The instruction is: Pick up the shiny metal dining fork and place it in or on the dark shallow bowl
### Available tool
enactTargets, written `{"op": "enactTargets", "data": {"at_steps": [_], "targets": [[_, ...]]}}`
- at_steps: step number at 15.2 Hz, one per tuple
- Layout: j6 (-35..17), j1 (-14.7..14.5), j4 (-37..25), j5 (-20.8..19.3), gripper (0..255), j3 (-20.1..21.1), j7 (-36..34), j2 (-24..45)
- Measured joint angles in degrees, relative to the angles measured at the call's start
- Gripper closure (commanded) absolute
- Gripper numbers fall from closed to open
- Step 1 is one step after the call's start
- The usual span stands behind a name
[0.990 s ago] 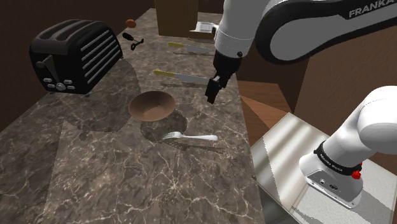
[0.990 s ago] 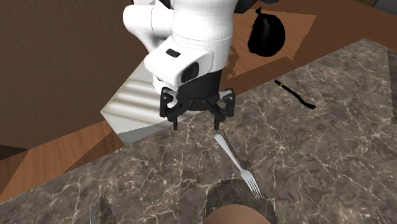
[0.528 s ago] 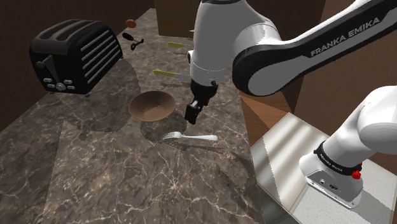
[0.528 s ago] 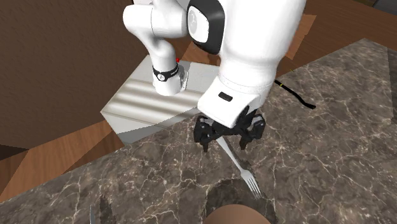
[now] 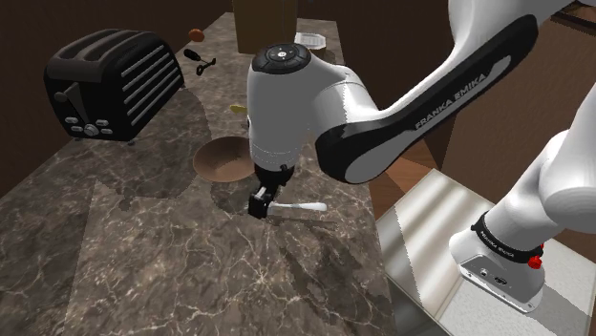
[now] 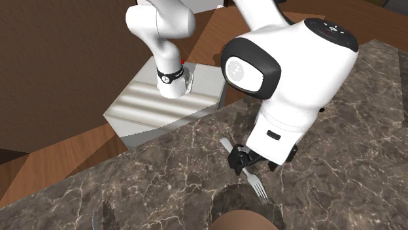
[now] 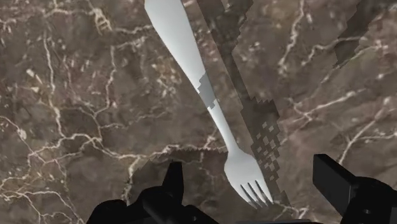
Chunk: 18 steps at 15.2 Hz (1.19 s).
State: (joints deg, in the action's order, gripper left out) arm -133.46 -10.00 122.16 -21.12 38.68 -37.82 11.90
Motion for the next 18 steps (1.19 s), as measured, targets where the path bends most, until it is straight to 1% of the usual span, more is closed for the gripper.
{"op": "enactTargets", "data": {"at_steps": [6,12,13,18], "targets": [[-3.03,-1.11,0.43,-4.14,0,-1.66,-2.77,3.77],[-3.51,-1.19,0.58,-4.65,0,-1.92,-3.05,4.19],[-3.51,-1.2,0.58,-4.65,255,-1.92,-3.05,4.19],[-3.51,-1.21,0.58,-4.66,255,-1.92,-3.07,4.19]]}}
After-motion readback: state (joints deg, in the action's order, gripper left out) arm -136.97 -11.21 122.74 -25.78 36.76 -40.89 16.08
